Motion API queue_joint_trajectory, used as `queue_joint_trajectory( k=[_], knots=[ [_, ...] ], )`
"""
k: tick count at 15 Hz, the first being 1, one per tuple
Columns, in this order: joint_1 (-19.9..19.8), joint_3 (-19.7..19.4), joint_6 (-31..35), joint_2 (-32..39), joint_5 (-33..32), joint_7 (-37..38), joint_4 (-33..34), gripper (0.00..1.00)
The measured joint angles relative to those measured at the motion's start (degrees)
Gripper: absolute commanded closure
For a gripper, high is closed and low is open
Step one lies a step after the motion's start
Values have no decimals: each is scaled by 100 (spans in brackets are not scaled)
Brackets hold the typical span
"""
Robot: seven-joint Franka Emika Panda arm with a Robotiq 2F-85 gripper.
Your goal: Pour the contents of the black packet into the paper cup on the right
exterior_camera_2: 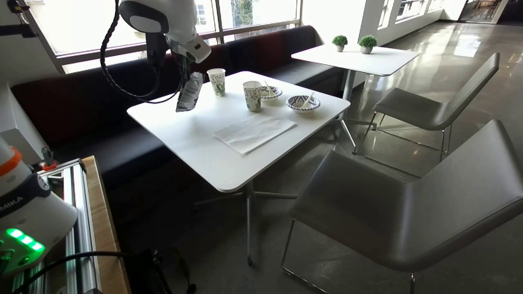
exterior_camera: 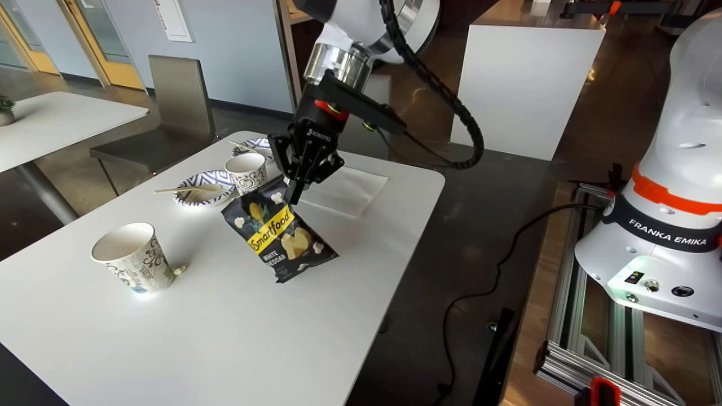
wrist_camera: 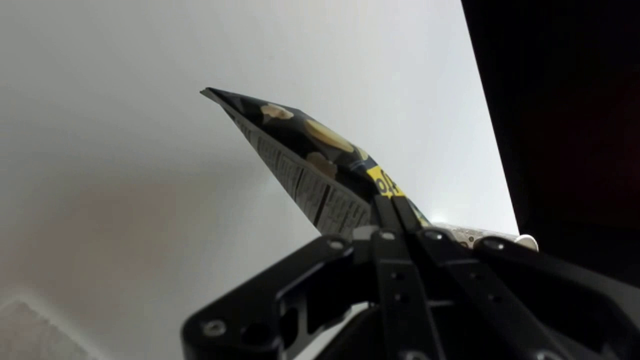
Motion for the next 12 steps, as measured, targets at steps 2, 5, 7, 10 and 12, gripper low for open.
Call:
queue_joint_trajectory(
  k=[2,5,7,10,12],
  knots=[
    [-109,-1,116,-339,-838,780,-196,97],
    [-381,-12,-10,-628,-2139,2072,-311,99],
    [-618,-51,-502,-697,-2874,2875,-209,98],
    [-946,-161,-1646,-657,-3573,3760,320,98],
    [-1092,-231,-2473,-558,-3644,3992,825,98]
  ],
)
